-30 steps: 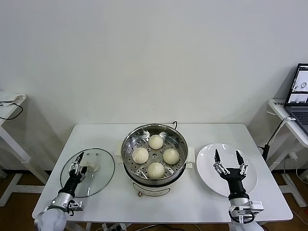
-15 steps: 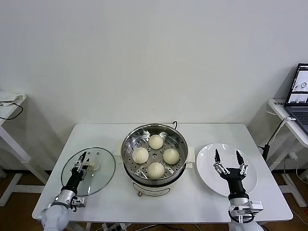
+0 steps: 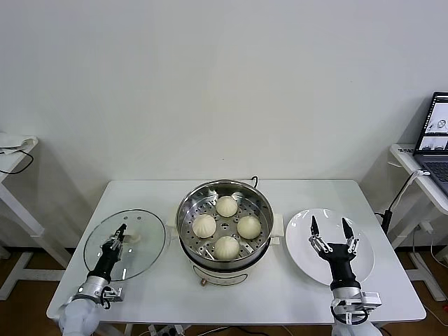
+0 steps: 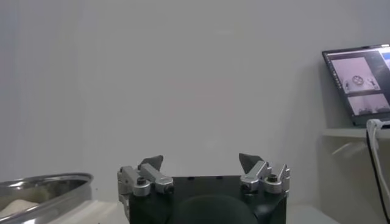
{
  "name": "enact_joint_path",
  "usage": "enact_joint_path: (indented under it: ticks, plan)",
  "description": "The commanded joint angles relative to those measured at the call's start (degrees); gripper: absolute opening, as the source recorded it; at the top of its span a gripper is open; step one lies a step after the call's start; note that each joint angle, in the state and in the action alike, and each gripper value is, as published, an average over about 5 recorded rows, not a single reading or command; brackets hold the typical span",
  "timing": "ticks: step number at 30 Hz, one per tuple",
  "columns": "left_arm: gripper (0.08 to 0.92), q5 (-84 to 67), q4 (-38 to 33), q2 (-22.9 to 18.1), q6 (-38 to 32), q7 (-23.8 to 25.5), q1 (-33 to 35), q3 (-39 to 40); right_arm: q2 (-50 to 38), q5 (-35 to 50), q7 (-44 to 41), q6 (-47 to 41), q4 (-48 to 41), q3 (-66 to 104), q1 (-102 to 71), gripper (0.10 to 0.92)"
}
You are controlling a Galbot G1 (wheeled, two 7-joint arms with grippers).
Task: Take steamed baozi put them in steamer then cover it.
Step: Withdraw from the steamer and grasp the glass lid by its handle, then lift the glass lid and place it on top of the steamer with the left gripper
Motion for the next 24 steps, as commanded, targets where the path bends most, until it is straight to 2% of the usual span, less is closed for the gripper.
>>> enact_joint_path:
  ticks: [1, 5, 10, 15, 19, 24]
  plan:
    - [0.186, -2.1, -12.6, 0.3, 1.9, 0.7, 4.9, -0.9, 0.0, 0.1, 0.1, -0.1, 0.6, -0.1, -0.1, 0.823]
    - [0.186, -7.8, -21.4, 1.9, 6.4, 4.1, 9.8, -0.9, -0.3, 0.2, 0.1, -0.3, 1.4, -0.1, -0.2, 0.823]
    - [0.186, -16.2, -34.6, 4.6, 16.2, 11.8, 16.6, 0.3, -0.8, 0.5, 0.1, -0.4, 2.0, 0.0, -0.4, 0.823]
    - [0.186, -18.7, -45.5, 7.1, 24.1, 19.1, 19.3, 3.4, -1.0, 0.7, 0.1, -0.4, 2.4, -0.1, -0.5, 0.823]
    - [0.186, -18.1, -49.8, 9.4, 31.1, 23.6, 18.7, 8.1, -1.1, 0.9, 0.0, -0.3, 2.5, -0.2, -0.5, 0.823]
    - [0.186, -16.0, -50.8, 12.7, 37.9, 26.3, 16.1, 17.6, -1.1, 1.3, 0.0, -0.3, 3.2, 0.4, -0.7, 0.823]
